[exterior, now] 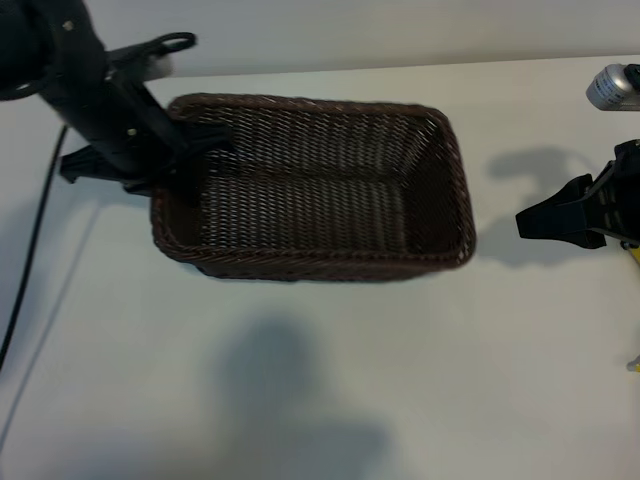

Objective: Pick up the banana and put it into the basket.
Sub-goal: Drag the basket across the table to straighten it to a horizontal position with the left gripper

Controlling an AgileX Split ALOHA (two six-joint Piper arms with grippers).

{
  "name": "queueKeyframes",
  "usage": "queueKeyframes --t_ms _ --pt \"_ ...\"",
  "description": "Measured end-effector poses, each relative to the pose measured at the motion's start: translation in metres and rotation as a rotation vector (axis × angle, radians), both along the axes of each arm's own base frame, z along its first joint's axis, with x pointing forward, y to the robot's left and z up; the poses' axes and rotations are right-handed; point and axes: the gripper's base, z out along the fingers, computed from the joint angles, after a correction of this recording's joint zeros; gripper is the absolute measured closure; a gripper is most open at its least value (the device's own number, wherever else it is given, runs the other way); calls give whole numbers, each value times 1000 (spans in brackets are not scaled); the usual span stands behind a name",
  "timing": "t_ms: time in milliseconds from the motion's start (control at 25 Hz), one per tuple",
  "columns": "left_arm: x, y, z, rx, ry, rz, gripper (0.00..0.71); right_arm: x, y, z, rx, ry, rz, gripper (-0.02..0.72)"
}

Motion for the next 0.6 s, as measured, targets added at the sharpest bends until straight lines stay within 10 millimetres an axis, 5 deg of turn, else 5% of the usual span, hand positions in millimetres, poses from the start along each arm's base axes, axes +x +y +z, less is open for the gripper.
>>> queueKeyframes --t_ms 400,600 --pt "24 -22 -65 -105 105 -69 553 0 0 0 0 0 0 265" --pt "25 -34 -75 -112 119 -89 553 0 0 0 0 0 0 265"
